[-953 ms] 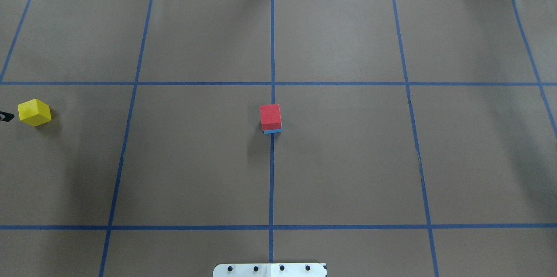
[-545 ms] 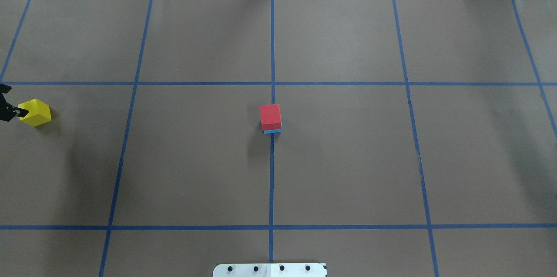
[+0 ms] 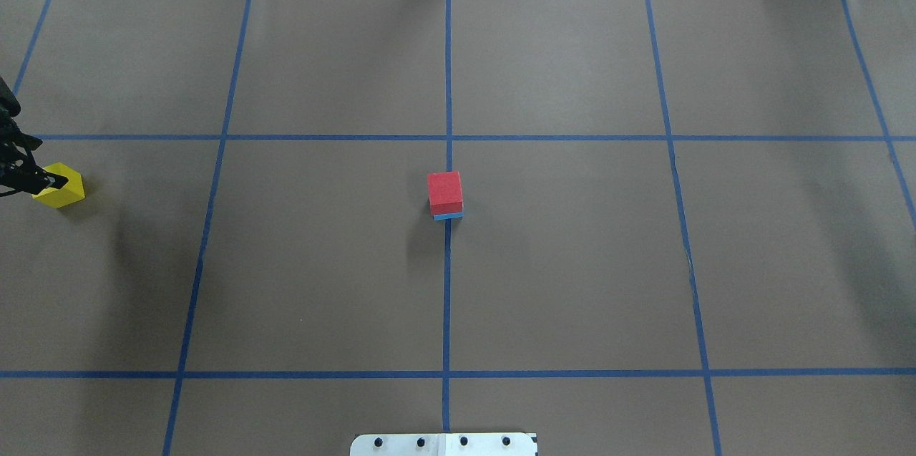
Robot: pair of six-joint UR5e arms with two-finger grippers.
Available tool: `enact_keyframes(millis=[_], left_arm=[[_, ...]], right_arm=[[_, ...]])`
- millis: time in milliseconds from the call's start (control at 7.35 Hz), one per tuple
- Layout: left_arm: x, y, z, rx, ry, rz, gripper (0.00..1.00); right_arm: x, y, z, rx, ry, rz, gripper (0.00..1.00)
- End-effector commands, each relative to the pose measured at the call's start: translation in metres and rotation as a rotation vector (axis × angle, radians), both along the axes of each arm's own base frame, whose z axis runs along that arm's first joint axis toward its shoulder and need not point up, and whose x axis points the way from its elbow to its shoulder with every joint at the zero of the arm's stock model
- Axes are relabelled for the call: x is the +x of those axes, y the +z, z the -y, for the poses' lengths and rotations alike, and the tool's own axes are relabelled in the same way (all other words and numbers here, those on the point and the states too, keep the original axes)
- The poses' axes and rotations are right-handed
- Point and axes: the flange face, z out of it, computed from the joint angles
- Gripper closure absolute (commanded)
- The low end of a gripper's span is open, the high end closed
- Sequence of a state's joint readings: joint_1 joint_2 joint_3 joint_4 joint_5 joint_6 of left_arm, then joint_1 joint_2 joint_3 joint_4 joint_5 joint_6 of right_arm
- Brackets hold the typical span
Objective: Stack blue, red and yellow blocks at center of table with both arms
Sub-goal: 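Lower the left gripper onto the yellow cube and close it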
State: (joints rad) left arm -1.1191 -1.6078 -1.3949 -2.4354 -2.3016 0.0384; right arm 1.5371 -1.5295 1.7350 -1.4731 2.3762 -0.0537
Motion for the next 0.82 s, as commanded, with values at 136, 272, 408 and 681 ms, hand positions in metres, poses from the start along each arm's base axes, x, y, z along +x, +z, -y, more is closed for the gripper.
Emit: enact_keyframes(millis=[136,272,408,681], left_arm=[[0.013,0.011,-0.022,0.023,0.044,-0.011,0.01],[0.014,0.014,-0.025,0.024,0.048,-0.01,0.01],[0.014,0.018,-0.027,0.018,0.05,-0.006,0.01],[0.017,0.021,-0.028,0.013,0.055,-0.003,0.14]], right_arm=[[0.0,0.001,0.002,-0.003,0.0,0.0,0.0],[0.0,0.001,0.002,-0.003,0.0,0.0,0.0],[0.0,0.001,0.002,-0.003,0.0,0.0,0.0],[0.0,0.002,0.001,-0.004,0.0,0.0,0.0]])
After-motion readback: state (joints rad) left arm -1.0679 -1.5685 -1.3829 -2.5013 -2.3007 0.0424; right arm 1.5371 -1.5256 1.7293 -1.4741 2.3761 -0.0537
